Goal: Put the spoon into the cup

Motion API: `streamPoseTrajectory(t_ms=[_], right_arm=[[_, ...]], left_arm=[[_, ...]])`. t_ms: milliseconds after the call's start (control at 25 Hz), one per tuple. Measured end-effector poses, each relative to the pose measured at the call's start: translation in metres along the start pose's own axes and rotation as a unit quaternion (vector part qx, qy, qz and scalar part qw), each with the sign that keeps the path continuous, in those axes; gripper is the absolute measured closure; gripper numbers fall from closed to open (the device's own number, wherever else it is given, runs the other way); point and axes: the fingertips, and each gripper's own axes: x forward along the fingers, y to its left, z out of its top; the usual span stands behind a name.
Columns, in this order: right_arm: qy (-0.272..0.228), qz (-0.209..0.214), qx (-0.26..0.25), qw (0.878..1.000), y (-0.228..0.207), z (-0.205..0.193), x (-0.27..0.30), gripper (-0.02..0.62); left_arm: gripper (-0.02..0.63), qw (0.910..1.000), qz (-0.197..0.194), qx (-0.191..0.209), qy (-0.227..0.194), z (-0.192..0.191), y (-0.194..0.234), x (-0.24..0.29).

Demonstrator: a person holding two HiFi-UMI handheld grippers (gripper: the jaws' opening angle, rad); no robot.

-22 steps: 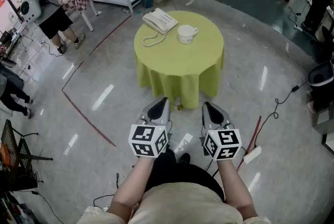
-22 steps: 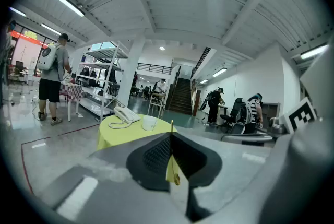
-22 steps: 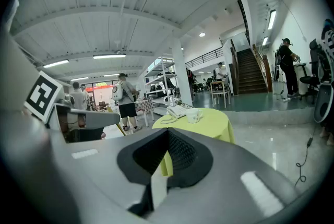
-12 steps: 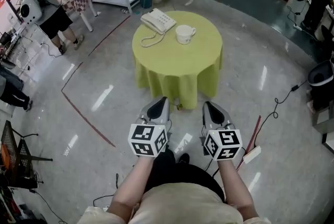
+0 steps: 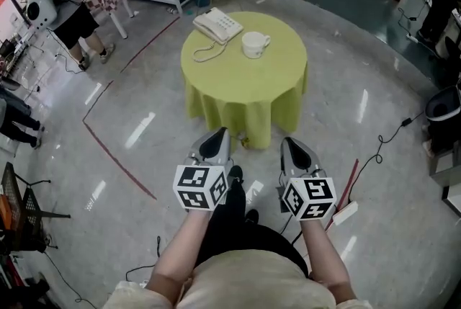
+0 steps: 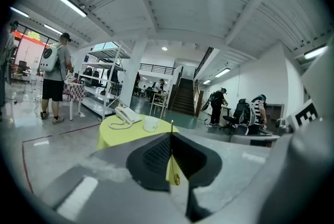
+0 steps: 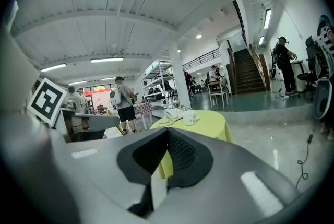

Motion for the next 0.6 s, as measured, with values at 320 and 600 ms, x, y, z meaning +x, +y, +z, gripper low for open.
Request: streamPoseTrajectory(t_ms=[320, 600], right_arm=[[0.003, -0.002, 0.012, 1.000, -0.012, 0.001, 0.023, 0.594], [0.013, -0.002, 0.029, 0.999, -0.030, 0.005, 0.060, 0.594]], left_arm=[[0.601, 1.0000, 0.000, 0.001, 0.008, 0.003, 0.011, 0.028], [0.601, 0.9997, -0.009, -0.005, 0.022, 0.007, 0.024, 0.069]])
